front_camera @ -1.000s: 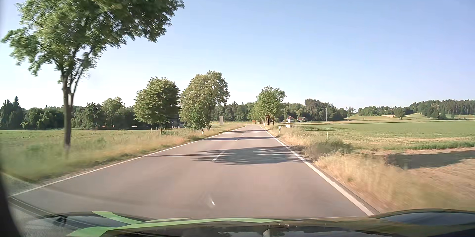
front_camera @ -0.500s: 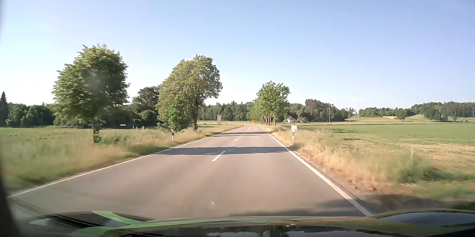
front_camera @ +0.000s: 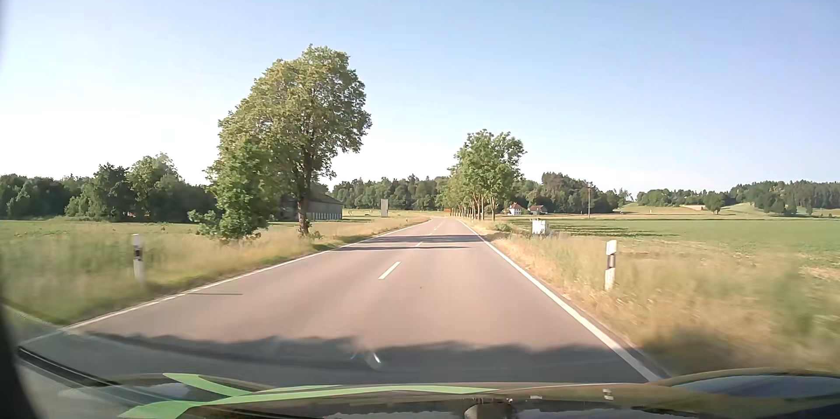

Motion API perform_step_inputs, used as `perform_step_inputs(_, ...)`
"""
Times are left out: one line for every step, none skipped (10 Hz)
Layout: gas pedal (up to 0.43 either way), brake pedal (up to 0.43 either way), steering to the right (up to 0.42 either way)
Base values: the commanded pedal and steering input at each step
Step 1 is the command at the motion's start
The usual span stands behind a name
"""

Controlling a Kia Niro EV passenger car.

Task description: Follow the waypoints while adhering to traffic rules and regulations

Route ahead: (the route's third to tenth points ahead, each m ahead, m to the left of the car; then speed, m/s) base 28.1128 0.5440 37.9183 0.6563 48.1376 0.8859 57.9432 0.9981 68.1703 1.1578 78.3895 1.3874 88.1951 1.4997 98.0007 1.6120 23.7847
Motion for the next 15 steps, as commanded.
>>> perform_step_inputs(0.220,0.000,-0.003)
perform_step_inputs(0.209,0.000,-0.003)
perform_step_inputs(0.197,0.000,-0.003)
perform_step_inputs(0.197,0.000,-0.003)
perform_step_inputs(0.189,0.000,0.000)
perform_step_inputs(0.189,0.000,0.004)
perform_step_inputs(0.197,0.000,0.004)
perform_step_inputs(0.209,0.000,0.003)
perform_step_inputs(0.220,0.000,0.003)
perform_step_inputs(0.248,0.000,0.003)
perform_step_inputs(0.260,0.000,0.003)
perform_step_inputs(0.280,0.000,0.003)
perform_step_inputs(0.299,0.000,0.004)
perform_step_inputs(0.299,0.000,0.004)
perform_step_inputs(0.299,0.000,0.004)
